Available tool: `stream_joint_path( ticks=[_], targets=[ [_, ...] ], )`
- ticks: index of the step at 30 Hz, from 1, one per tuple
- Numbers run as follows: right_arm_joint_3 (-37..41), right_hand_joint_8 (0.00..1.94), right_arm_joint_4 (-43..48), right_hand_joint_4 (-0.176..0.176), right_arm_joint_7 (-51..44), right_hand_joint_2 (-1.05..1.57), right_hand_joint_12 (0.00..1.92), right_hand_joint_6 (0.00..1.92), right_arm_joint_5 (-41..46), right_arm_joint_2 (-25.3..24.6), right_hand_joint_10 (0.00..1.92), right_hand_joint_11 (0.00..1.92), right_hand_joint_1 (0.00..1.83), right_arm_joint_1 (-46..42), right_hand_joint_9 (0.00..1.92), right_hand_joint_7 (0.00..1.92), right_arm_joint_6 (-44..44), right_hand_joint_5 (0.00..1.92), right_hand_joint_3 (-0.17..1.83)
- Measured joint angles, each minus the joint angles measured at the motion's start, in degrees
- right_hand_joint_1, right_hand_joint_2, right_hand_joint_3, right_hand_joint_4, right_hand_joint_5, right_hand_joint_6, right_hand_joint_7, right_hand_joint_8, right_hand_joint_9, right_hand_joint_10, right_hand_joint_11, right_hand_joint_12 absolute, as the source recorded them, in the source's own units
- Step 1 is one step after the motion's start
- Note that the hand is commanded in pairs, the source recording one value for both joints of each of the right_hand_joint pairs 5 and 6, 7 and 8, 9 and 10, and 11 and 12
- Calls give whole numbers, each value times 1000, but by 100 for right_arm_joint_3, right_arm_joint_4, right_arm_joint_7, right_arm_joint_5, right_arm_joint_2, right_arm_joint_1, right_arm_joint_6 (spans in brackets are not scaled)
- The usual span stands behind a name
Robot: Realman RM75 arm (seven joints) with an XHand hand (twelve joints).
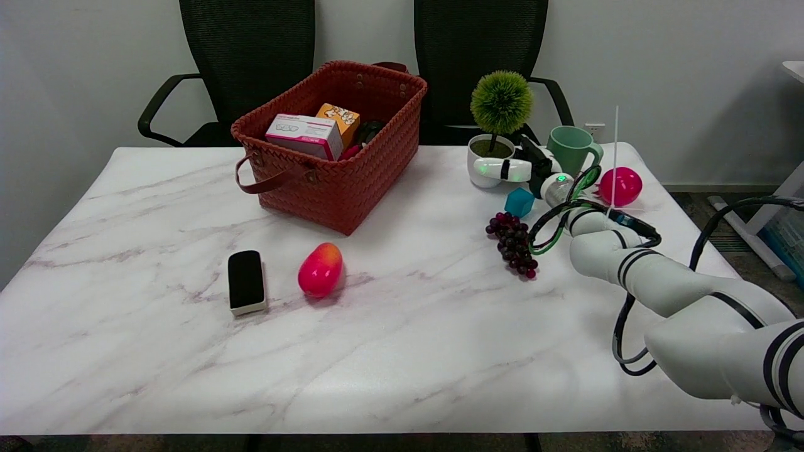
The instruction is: Pick up the potted plant.
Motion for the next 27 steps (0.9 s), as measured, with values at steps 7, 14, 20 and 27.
stream_joint_path(
  ticks=[7,14,20,27],
  targets=[
    [6,304,12,0,-42,176,135,23,-5,-7,287,135,1277,10,287,304,-8,23,248],
    [24,341,19,0,-70,274,161,133,-7,-13,315,161,1293,14,315,341,-8,133,192],
    [36,361,20,0,-83,359,174,204,0,-15,332,174,1297,15,332,361,-8,204,169],
    [52,371,13,0,-93,428,179,262,9,-16,338,179,1297,17,338,371,-4,262,243]
  ],
)
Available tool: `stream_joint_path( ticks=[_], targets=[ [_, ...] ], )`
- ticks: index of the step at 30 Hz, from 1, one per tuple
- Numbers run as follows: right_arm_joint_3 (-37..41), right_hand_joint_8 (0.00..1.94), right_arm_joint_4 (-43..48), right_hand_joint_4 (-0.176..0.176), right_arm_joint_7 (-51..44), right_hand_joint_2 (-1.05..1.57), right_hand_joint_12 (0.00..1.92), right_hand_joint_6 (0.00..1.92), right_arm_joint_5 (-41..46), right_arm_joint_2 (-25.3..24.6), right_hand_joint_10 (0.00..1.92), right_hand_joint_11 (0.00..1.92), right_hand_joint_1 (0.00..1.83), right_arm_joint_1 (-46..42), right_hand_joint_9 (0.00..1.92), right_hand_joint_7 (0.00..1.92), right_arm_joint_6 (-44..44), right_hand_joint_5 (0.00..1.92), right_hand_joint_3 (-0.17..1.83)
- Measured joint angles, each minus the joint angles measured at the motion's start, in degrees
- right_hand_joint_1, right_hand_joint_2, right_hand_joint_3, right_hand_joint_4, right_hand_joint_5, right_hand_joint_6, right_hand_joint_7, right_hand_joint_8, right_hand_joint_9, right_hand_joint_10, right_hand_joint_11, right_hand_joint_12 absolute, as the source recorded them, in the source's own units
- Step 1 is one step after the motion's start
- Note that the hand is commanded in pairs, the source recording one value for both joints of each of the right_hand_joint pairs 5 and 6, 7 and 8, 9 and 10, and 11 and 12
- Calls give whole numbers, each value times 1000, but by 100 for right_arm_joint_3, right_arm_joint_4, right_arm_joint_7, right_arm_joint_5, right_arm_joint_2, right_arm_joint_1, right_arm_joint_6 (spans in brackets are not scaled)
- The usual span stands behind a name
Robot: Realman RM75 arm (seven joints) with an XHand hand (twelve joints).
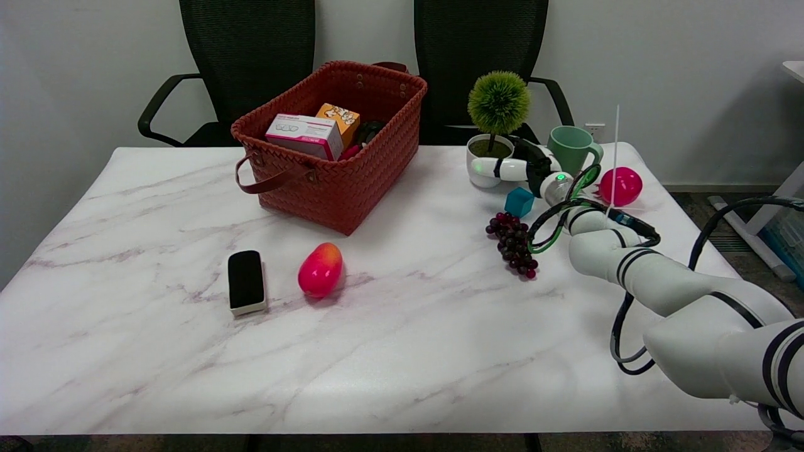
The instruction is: Pick up the potted plant.
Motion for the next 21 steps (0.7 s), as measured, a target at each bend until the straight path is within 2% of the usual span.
stream_joint_path(
  ticks=[5,8,12,21],
  targets=[
    [16,376,-9,0,-4,446,179,277,4,0,340,179,1298,1,340,376,5,277,314],
    [34,379,-11,0,-6,545,179,288,7,2,342,179,1305,1,342,379,7,288,297],
    [50,383,-14,0,-7,653,180,300,7,7,343,180,1318,0,343,383,9,300,410],
    [72,387,-22,0,-10,705,181,292,7,17,344,181,1329,-2,344,387,23,292,465]
  ],
)
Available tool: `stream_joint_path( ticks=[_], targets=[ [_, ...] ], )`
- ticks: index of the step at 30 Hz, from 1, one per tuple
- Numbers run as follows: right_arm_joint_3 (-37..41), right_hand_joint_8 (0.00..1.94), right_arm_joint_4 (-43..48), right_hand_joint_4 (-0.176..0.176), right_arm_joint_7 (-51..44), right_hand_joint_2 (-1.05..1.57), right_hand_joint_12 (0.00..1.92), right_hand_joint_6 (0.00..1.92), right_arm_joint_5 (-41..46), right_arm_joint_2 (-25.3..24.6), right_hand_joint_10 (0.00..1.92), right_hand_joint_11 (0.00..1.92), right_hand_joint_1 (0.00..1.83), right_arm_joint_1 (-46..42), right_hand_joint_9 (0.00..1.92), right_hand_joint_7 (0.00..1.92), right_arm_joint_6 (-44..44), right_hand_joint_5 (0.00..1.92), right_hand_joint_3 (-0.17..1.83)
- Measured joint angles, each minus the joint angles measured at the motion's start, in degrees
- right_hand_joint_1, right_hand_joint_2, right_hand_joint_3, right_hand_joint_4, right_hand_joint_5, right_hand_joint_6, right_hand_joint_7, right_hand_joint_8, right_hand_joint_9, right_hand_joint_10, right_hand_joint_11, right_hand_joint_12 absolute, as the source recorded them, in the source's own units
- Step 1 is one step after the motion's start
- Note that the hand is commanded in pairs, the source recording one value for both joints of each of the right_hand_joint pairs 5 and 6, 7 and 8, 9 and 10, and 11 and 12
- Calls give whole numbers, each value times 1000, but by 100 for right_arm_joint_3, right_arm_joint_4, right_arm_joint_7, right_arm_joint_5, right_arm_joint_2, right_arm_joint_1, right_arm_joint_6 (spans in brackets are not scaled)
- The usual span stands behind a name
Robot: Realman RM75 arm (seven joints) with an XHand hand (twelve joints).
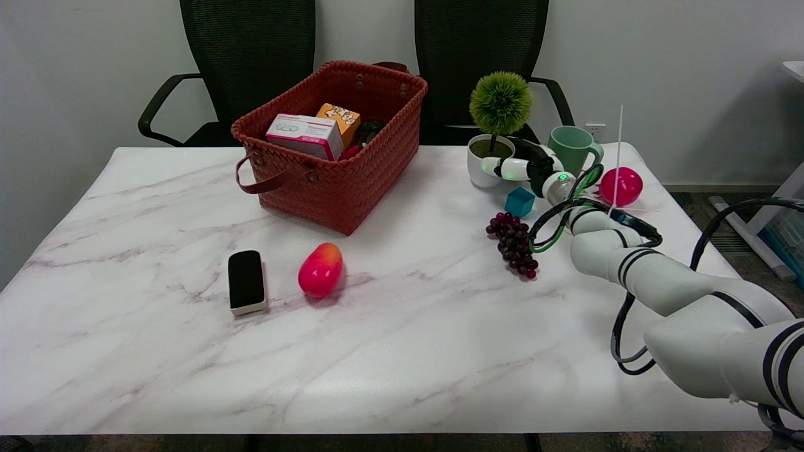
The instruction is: Pick up the potted plant.
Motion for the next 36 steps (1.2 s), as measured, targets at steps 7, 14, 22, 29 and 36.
stream_joint_path(
  ticks=[7,14,22,29,36],
  targets=[
    [19,389,-2,0,-2,729,179,300,5,10,345,179,1341,-12,345,389,2,300,481],
    [43,395,-4,0,-3,779,176,325,7,15,346,176,1333,-22,346,395,4,325,526],
    [60,573,-7,0,-4,910,451,468,11,17,400,451,1289,-27,400,573,6,468,577],
    [67,803,-11,0,-5,972,650,619,15,20,694,650,1280,-30,694,803,7,619,601],
    [70,880,6,0,-4,978,681,660,17,21,769,681,1261,-36,769,880,7,660,592]
  ],
)
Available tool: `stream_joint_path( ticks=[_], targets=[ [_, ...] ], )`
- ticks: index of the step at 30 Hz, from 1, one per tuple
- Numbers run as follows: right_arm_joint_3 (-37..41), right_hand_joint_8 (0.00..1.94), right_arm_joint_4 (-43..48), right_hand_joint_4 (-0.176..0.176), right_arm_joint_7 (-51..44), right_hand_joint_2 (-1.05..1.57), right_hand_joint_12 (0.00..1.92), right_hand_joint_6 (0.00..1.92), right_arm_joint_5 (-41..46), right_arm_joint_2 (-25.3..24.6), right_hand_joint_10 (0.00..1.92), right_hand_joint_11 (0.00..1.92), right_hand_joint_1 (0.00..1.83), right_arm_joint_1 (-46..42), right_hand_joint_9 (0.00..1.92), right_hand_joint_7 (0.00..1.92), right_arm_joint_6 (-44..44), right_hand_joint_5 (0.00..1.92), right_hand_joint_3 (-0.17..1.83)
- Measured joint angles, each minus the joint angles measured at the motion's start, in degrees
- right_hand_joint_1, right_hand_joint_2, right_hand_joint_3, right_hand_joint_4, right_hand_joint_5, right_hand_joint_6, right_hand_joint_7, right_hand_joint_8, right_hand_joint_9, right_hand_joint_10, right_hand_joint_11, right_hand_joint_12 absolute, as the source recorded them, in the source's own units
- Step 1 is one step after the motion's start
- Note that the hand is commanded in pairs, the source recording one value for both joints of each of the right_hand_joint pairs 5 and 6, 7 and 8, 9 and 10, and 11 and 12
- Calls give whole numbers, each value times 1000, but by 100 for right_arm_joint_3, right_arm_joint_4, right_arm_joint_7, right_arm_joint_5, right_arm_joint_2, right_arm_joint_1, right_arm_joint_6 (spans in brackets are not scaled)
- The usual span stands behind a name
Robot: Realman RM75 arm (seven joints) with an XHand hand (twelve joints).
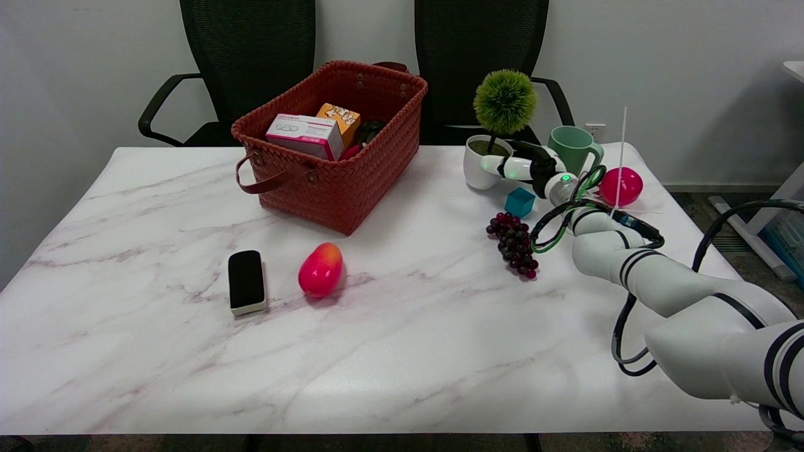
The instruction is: Pick up the potted plant.
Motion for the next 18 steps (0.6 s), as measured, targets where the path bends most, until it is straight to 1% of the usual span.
stream_joint_path(
  ticks=[18],
  targets=[
    [21,954,233,0,0,1035,744,690,4,13,851,744,1249,-18,851,954,119,690,538]
  ],
)
